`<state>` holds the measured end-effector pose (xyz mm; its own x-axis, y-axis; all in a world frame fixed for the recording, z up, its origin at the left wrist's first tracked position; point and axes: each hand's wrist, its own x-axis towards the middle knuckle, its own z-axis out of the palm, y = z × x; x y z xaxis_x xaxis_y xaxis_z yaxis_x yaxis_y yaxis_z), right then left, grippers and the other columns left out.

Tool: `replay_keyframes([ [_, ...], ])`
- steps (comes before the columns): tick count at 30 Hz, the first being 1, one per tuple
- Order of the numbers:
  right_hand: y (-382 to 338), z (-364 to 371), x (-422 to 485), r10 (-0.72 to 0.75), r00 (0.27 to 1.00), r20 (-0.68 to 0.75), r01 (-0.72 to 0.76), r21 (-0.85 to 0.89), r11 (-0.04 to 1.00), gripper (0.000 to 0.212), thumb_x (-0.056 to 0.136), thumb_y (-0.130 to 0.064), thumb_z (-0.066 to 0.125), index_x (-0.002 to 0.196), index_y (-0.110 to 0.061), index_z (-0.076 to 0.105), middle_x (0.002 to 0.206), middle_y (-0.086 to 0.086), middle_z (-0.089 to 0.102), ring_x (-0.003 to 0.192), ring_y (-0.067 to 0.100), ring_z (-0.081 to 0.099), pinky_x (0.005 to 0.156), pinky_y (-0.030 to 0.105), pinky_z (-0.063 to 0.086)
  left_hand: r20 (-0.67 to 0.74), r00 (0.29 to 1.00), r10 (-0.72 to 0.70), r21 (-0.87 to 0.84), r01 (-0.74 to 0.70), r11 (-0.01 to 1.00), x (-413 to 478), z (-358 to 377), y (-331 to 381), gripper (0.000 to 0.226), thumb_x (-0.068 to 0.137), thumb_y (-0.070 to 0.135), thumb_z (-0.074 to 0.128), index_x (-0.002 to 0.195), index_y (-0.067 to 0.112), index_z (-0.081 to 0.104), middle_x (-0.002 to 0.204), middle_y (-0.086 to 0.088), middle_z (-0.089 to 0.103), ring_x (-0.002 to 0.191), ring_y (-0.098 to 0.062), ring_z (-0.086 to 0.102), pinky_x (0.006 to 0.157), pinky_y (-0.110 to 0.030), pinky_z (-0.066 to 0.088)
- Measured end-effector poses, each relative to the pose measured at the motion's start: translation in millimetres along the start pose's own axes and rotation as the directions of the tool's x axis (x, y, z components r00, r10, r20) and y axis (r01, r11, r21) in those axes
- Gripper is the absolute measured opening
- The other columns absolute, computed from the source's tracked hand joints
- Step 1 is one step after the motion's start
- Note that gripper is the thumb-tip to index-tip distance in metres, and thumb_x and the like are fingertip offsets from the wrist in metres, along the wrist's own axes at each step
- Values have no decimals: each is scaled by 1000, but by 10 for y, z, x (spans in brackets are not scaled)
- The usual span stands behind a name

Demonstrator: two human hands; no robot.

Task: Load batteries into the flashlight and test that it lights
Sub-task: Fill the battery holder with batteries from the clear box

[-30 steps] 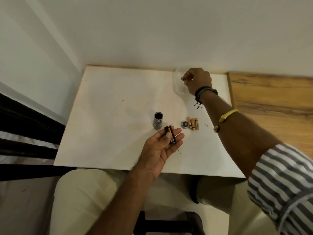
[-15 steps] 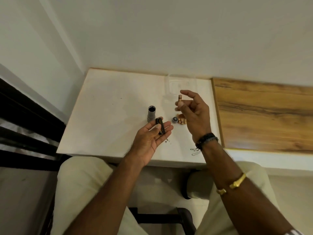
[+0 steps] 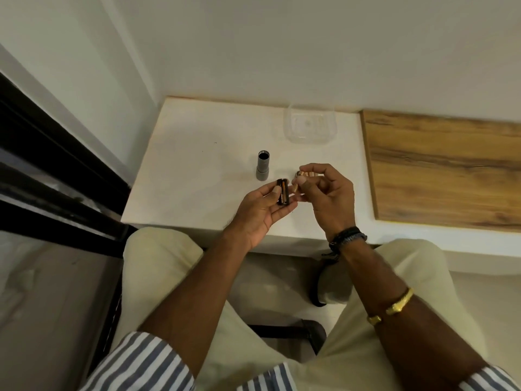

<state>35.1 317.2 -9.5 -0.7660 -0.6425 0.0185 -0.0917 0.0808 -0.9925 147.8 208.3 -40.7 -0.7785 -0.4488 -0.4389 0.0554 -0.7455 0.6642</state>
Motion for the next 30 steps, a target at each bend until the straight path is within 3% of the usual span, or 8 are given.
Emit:
replay_keyframes([
  [3, 31, 38, -12, -38, 999, -19, 34, -144, 989, 17, 90, -10, 74, 107, -12, 75, 95, 5, 77, 84, 23, 75, 78, 45, 64, 9, 1000, 5, 23, -5, 1000, -21, 3, -34, 29, 105, 8, 50, 131, -1, 60, 124, -20, 69, 117, -34, 68, 98, -39, 58],
  [6, 48, 62, -19, -97, 995, -26, 88, -236, 968, 16, 89, -11, 76, 105, -16, 77, 92, -7, 75, 84, 8, 73, 82, 33, 62, 17, 1000, 12, 26, -12, 1000, -25, -11, -71, 28, 104, 8, 51, 130, 1, 61, 123, -18, 71, 117, -31, 69, 100, -40, 56],
  [8, 52, 73, -30, -122, 992, -37, 109, -252, 962, 16, 89, -11, 76, 104, -14, 78, 91, -12, 74, 85, 3, 72, 84, 25, 60, 8, 1000, 18, 30, -18, 999, -15, -27, -82, 29, 104, 8, 52, 130, 1, 61, 123, -18, 71, 118, -31, 68, 101, -40, 56],
  [12, 63, 106, -41, -117, 991, -64, 98, -251, 963, 15, 89, -12, 77, 103, -13, 78, 87, -10, 75, 85, 5, 74, 86, 21, 58, -1, 1000, 26, 15, -26, 1000, 2, -29, -94, 28, 102, 7, 55, 128, 2, 63, 117, -15, 73, 114, -27, 70, 95, -38, 58],
  [17, 96, 133, -52, -138, 989, -48, 117, -309, 944, 16, 88, -13, 77, 104, -13, 79, 87, -22, 69, 82, -15, 67, 82, 4, 49, -5, 1000, 30, -35, -30, 999, 7, -32, -106, 22, 101, 6, 57, 119, 7, 69, 114, -12, 76, 111, -26, 72, 87, -34, 61],
  [21, 123, 167, -92, -184, 981, -55, 156, -332, 930, 16, 88, -12, 77, 104, -14, 79, 92, -19, 70, 85, -14, 66, 83, 4, 49, 16, 999, 41, -51, -40, 998, 22, -48, -100, 22, 100, 6, 57, 118, 9, 70, 118, -12, 75, 113, -25, 72, 87, -33, 61],
  [25, 162, 192, -126, -259, 964, -68, 215, -380, 900, 16, 90, -11, 75, 106, -11, 79, 95, -3, 74, 85, -5, 63, 80, 9, 51, 28, 999, 46, -67, -44, 997, 30, -52, -114, 21, 95, 9, 63, 113, 11, 74, 120, -13, 74, 115, -27, 70, 87, -35, 61],
  [30, 188, 211, -183, -333, 943, -17, 295, -422, 857, 22, 92, -8, 71, 113, -8, 77, 100, 5, 72, 93, -1, 59, 89, 6, 44, 13, 999, 40, -110, -38, 993, 28, -44, -142, 25, 101, 7, 56, 122, 9, 67, 120, -11, 75, 114, -23, 71, 87, -31, 60],
])
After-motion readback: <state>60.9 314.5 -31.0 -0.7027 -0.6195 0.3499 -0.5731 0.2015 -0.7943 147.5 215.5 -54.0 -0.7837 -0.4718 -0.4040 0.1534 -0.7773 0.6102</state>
